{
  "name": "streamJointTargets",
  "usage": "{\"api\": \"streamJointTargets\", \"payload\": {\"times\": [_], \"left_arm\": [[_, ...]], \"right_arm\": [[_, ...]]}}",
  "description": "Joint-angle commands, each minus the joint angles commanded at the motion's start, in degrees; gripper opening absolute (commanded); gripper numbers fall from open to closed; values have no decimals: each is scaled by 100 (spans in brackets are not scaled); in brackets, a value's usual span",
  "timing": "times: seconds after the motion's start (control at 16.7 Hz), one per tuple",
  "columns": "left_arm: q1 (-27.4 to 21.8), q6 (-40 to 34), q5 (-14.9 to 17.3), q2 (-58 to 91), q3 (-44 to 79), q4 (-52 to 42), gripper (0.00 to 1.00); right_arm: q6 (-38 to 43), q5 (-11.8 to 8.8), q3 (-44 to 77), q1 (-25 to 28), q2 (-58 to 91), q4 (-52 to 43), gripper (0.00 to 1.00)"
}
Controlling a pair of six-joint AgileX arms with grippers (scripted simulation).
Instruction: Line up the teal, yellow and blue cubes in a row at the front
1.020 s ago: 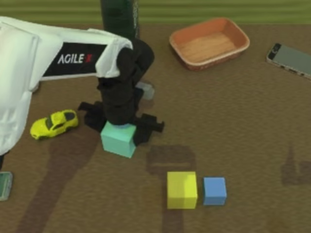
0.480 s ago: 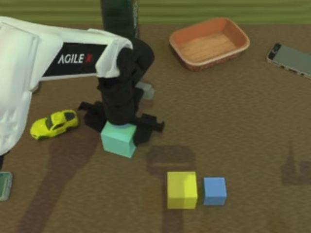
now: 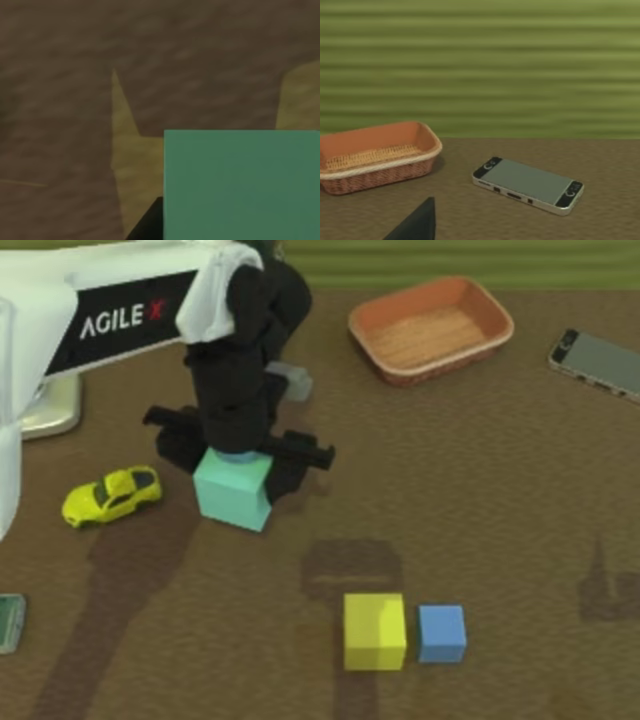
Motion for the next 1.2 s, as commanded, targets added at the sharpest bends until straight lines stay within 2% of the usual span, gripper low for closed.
{"api": "streamJointTargets", "payload": {"times": [0.36,0.48,0.66,0.96,1.2], "left_arm": [[-28,-3,-3,-48,31,-65,0],[-114,-210,-7,-204,-151,-32,0],[-364,-940,-18,-693,-731,64,0],[-892,-2593,-37,-1713,-2021,253,0],[-1101,-3100,-46,-2155,-2498,358,0]], "right_arm": [[0,0,0,0,0,0,100],[0,0,0,0,0,0,100],[0,0,0,0,0,0,100],[0,0,0,0,0,0,100],[0,0,0,0,0,0,100]]}}
